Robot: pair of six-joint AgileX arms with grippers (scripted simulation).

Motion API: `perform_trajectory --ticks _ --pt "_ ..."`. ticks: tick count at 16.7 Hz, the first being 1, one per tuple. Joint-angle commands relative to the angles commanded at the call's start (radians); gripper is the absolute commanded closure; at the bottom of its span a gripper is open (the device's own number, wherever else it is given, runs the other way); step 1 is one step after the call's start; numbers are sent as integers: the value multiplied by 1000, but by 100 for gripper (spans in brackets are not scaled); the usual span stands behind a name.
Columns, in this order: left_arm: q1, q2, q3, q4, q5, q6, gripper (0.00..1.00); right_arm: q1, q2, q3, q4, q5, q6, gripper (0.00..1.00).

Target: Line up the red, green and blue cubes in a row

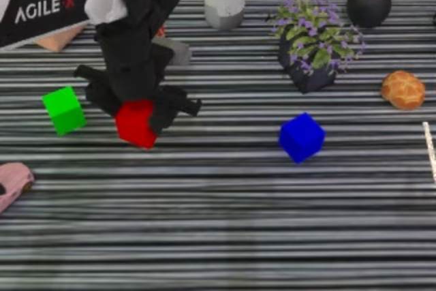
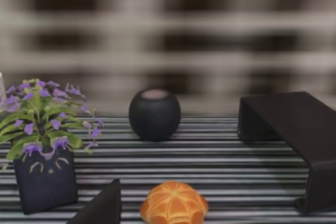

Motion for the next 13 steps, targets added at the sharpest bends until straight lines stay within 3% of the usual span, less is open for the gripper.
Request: perform_trajectory --ticks 8,13 --pt "-170 -175 -214 23 -13 -545 100 0 0 0 0 0 0 0" --pt "-211 -230 -267 37 -17 -647 100 0 0 0 0 0 0 0"
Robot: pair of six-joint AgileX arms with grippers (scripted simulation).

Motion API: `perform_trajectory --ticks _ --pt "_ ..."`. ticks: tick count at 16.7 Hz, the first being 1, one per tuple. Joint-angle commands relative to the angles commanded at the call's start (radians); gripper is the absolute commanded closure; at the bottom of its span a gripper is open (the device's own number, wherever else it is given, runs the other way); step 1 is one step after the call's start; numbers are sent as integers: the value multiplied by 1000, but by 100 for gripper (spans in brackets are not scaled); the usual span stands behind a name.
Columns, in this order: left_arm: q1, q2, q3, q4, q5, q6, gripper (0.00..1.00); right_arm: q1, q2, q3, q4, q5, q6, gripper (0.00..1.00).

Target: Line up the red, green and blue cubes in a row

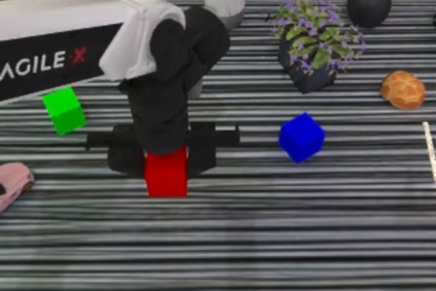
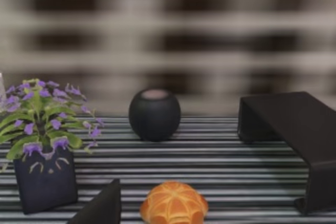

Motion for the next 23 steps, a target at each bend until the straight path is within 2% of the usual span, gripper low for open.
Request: perform_trajectory --ticks 5,12,17,23 --pt "5 10 -9 15 0 4 100 0 0 0 0 0 0 0" --pt "4 95 -149 246 1 4 100 0 0 0 0 0 0 0" --pt "3 101 -158 259 1 5 100 0 0 0 0 0 0 0" --pt "3 101 -158 259 1 5 55 0 0 0 0 0 0 0"
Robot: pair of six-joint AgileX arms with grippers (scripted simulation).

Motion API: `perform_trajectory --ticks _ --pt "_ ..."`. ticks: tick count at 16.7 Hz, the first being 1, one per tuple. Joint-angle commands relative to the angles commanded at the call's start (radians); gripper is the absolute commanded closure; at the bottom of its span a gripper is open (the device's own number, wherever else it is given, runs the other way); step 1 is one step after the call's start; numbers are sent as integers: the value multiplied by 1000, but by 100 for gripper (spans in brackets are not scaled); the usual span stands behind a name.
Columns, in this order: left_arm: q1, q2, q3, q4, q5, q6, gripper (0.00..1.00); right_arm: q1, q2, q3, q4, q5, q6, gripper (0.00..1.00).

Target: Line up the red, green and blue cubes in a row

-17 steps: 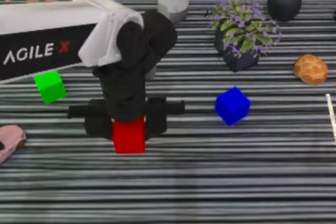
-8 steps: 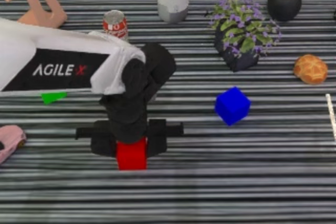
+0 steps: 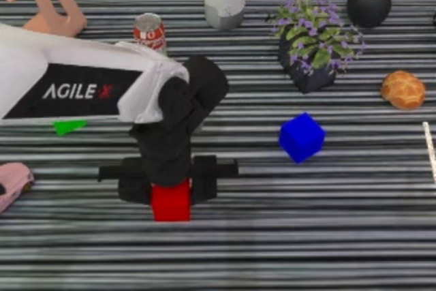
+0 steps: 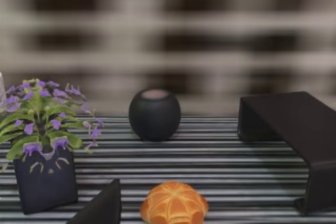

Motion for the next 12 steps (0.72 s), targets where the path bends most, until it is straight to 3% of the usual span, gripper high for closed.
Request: perform_trajectory --ticks 7,12 --pt "0 0 0 0 0 0 2 0 0 0 0 0 0 0" --pt "0 0 0 0 0 0 0 0 0 0 0 0 0 0"
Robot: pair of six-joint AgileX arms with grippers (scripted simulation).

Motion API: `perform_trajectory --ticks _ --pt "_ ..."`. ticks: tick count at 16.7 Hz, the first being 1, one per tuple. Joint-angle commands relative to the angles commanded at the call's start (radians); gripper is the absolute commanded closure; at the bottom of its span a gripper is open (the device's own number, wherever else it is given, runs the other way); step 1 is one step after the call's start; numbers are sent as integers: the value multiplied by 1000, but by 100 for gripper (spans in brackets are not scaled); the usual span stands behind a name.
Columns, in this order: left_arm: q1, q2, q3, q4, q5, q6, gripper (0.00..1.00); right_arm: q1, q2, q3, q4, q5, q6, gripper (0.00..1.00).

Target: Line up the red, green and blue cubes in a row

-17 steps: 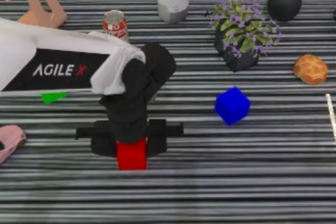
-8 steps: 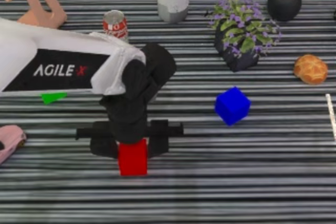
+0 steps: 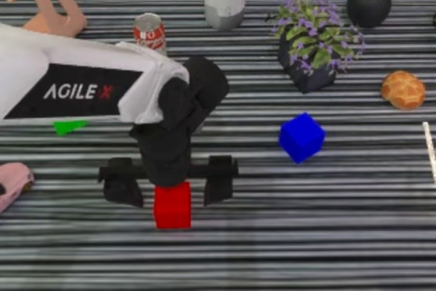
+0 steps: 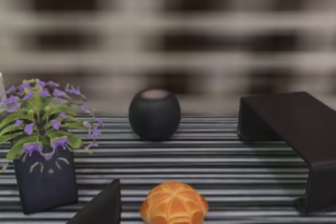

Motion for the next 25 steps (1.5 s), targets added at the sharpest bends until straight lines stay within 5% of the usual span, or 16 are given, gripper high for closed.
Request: perform_trajectory --ticks 19,25 --pt "14 -98 155 -258 -1 5 0 0 0 0 0 0 0 0" --pt "109 10 297 -309 2 282 0 0 0 0 0 0 0 0"
